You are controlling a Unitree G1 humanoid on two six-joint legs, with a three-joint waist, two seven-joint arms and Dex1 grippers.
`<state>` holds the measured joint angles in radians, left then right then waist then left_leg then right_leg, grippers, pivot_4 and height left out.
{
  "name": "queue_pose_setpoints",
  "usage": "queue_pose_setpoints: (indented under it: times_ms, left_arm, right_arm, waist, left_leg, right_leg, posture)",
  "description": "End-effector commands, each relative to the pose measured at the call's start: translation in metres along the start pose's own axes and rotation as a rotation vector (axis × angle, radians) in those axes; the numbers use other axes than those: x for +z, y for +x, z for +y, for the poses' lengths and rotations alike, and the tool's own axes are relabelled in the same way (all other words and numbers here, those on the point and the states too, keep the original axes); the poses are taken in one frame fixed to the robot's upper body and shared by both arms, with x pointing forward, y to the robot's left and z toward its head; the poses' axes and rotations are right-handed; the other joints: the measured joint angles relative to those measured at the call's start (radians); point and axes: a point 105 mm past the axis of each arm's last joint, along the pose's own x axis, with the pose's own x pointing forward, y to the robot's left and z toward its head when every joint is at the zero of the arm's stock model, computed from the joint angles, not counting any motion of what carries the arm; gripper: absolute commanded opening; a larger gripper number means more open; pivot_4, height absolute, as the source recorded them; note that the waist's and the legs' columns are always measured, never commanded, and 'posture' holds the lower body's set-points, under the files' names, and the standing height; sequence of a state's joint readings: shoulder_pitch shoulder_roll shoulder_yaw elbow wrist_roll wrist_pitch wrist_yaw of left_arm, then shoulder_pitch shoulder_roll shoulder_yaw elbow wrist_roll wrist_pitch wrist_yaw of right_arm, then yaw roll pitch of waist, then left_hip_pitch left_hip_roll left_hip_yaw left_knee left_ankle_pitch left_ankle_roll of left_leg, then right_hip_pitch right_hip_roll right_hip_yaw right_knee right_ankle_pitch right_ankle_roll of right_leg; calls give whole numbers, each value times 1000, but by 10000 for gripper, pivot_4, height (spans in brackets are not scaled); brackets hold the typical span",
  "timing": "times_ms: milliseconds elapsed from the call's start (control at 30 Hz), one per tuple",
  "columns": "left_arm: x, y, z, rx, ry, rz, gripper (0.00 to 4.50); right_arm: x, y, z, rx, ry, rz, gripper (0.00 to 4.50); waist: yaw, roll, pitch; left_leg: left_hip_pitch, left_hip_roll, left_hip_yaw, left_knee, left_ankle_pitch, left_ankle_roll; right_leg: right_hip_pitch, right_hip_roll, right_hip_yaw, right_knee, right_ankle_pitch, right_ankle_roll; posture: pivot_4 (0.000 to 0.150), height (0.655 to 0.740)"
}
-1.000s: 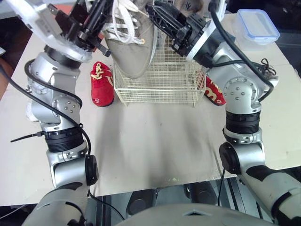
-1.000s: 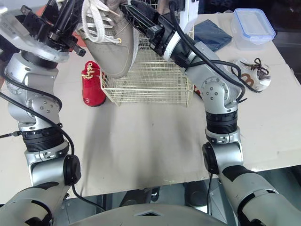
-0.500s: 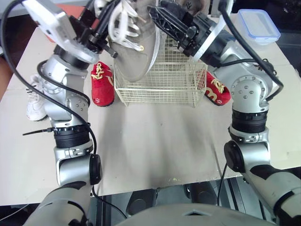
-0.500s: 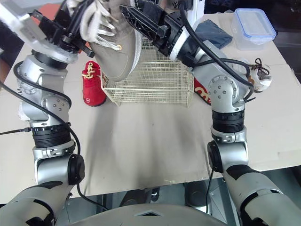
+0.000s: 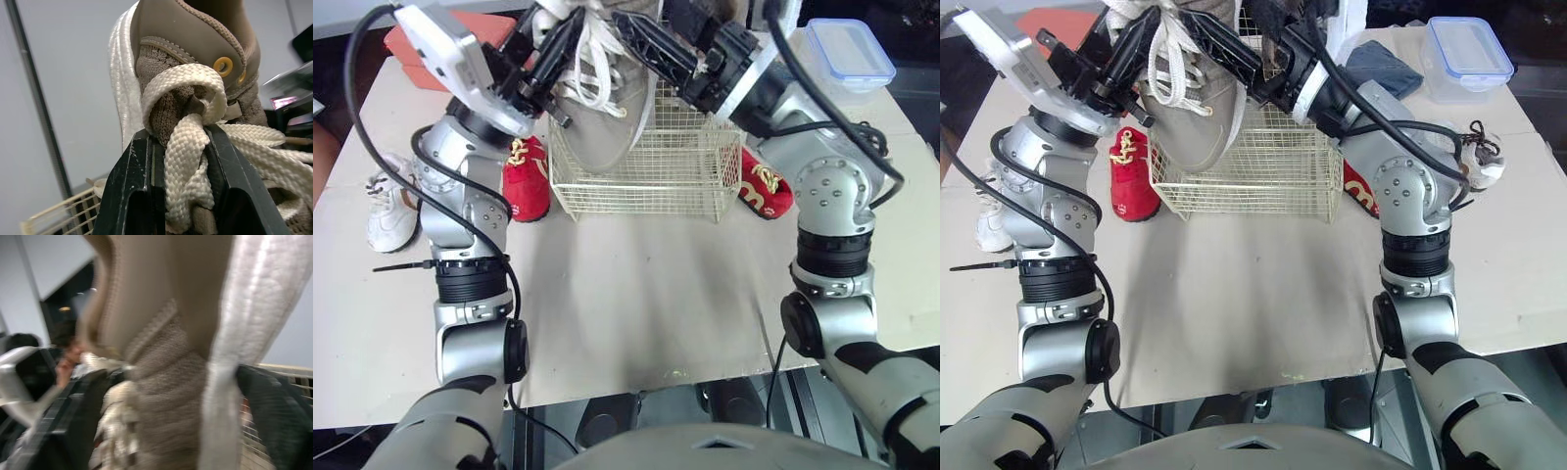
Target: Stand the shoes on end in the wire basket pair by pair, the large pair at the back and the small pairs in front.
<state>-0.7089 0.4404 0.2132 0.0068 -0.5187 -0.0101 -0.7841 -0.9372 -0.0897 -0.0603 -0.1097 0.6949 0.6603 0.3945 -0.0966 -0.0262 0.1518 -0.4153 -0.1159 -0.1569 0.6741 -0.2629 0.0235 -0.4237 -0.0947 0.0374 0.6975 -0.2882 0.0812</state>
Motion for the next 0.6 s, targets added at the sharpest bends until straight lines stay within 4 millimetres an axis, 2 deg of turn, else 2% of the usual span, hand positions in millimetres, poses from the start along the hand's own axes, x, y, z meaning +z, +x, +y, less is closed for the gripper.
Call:
queue_pose_setpoints:
  times_ms: [33,167,267,300,433,467,500,533,600]
  left_arm:
    - [25,9,-18,-103,12,-92,6665]
    - [24,6,-18,-105,-19,-74,6665]
    - [23,2,-17,-119,-77,-43,6665]
    - [22,-1,-19,-144,-93,-18,16542]
    - [25,-9,-16,-172,-94,38,34873]
    - [31,-12,-15,-194,-105,42,37137]
    - [36,-14,-15,-211,-112,45,42719]
    - [43,-15,-13,-226,-129,37,44653]
    - [56,-16,-7,-228,-134,12,44653]
  right_arm:
    - [15,7,8,17,-35,-50,21226]
    - [16,7,8,19,-43,-59,4806]
    - [18,6,8,23,-50,-68,956]
    - [19,6,9,26,-51,-72,850]
    - [21,6,10,39,-72,-73,799]
    - [21,5,10,44,-85,-69,799]
    - [20,5,11,47,-93,-67,799]
    - [20,4,11,52,-99,-66,799]
    - [19,3,11,61,-111,-61,799]
  waist:
    - [-1,0,0]
    - [0,0,0]
    - [-1,0,0]
    - [-2,0,0]
    - [-1,0,0]
    - [-2,1,0]
    - [-3,1,0]
    - [-4,1,1]
    - [-4,1,1]
  left_leg:
    - [0,0,0,0,0,0]
    - [0,0,0,0,0,0]
    - [0,0,0,0,0,0]
    - [0,0,0,0,0,0]
    - [0,0,0,0,0,0]
    - [0,0,0,0,0,0]
    - [0,0,0,-1,0,0]
    - [0,0,0,-1,0,0]
    - [0,0,0,-2,0,0]
  right_leg:
    - [0,0,0,0,0,0]
    - [0,0,0,0,0,0]
    - [0,0,0,0,0,0]
    - [0,0,0,0,0,0]
    - [0,0,0,0,0,0]
    - [0,0,0,0,0,0]
    - [0,0,0,0,0,0]
    - [-1,0,0,0,0,0]
    - [-1,0,1,0,0,0]
  posture:
    - [1500,7400]
    - [1500,7400]
    - [1500,7400]
    - [1500,7400]
    - [1500,7400]
    - [1500,7400]
    - [1500,7400]
    - [1500,7400]
    - [1500,7400]
